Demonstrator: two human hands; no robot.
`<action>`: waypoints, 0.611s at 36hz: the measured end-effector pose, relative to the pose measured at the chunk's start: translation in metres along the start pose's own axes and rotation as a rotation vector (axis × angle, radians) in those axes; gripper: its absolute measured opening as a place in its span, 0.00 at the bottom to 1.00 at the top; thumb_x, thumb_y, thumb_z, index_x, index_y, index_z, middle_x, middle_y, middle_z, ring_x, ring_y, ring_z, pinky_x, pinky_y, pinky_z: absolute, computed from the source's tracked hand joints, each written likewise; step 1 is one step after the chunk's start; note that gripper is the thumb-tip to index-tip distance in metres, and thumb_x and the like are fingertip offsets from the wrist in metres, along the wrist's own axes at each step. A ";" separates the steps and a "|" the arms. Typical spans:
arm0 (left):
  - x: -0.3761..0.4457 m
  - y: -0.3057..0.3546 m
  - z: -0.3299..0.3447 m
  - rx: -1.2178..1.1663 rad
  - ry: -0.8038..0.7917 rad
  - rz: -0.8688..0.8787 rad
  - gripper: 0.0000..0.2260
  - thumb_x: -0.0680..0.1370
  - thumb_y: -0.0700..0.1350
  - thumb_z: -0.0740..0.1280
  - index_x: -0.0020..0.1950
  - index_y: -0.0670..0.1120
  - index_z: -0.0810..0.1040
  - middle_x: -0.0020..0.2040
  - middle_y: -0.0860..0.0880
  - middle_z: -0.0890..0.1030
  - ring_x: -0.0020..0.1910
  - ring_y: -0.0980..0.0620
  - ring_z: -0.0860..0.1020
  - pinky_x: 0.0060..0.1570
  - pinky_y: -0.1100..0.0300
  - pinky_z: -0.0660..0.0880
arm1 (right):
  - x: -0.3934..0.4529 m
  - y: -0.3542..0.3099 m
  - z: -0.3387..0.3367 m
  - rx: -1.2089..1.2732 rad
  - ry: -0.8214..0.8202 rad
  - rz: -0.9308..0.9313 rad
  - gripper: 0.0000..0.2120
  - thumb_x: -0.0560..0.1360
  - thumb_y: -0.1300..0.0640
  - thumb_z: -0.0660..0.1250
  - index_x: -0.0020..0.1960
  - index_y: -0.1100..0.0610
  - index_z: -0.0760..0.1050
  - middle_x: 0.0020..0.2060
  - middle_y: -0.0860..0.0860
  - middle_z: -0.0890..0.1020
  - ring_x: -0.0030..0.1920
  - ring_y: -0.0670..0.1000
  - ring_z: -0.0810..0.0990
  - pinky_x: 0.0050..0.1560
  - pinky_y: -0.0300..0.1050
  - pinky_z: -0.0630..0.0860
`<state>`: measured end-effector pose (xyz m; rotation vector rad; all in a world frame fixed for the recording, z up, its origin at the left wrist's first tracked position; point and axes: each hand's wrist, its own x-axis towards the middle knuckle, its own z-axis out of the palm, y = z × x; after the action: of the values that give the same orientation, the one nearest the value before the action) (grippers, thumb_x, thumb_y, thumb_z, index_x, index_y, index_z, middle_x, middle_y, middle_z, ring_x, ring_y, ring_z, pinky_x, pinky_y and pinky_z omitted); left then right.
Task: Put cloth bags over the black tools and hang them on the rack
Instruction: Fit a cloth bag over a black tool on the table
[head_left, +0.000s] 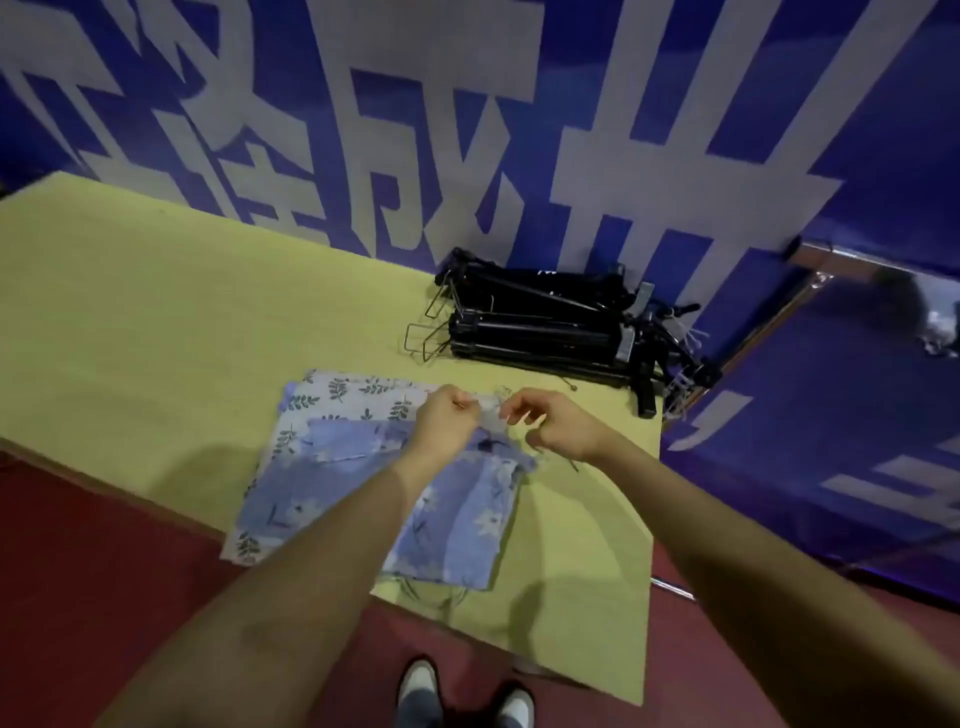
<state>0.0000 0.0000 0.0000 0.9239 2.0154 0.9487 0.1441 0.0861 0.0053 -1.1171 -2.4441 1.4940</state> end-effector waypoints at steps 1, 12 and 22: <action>-0.002 -0.005 0.003 0.016 -0.020 0.005 0.04 0.79 0.40 0.60 0.46 0.41 0.71 0.41 0.45 0.74 0.41 0.47 0.71 0.37 0.60 0.67 | 0.000 0.006 0.005 -0.058 -0.048 0.012 0.20 0.66 0.74 0.64 0.55 0.61 0.76 0.52 0.55 0.78 0.50 0.49 0.75 0.50 0.41 0.72; -0.022 -0.028 0.012 0.239 -0.088 0.050 0.07 0.75 0.47 0.66 0.49 0.46 0.71 0.46 0.49 0.74 0.52 0.48 0.73 0.52 0.52 0.70 | 0.008 0.017 0.032 -0.064 0.146 0.047 0.04 0.71 0.62 0.68 0.39 0.54 0.78 0.42 0.53 0.78 0.46 0.56 0.78 0.53 0.52 0.73; -0.025 0.006 -0.005 0.748 0.144 0.260 0.18 0.78 0.52 0.60 0.64 0.43 0.67 0.60 0.44 0.70 0.61 0.44 0.69 0.57 0.54 0.66 | 0.021 -0.026 0.011 0.053 0.276 -0.066 0.11 0.74 0.62 0.65 0.33 0.59 0.68 0.26 0.50 0.65 0.27 0.43 0.61 0.29 0.40 0.58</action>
<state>0.0103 -0.0195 0.0148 1.5761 2.4630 0.3675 0.1103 0.0837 0.0137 -1.1351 -2.2213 1.2812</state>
